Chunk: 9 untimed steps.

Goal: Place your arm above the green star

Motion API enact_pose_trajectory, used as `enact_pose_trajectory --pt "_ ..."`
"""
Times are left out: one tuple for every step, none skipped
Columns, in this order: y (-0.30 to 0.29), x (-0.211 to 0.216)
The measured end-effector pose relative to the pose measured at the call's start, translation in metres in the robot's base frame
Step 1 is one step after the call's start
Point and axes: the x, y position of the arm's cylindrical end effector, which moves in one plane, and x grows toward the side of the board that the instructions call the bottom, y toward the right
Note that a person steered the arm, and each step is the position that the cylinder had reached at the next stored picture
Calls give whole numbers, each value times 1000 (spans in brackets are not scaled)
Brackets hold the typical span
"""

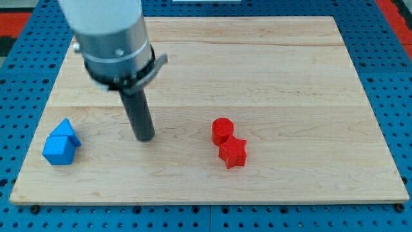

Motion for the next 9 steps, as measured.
enact_pose_trajectory --pt "-37 -58" --pt "-106 -114" --pt "-198 -154" --pt "-198 -156" --pt "-198 -207" --pt "-198 -267" --pt "-198 -299" --pt "-190 -299" --pt "-165 -299"
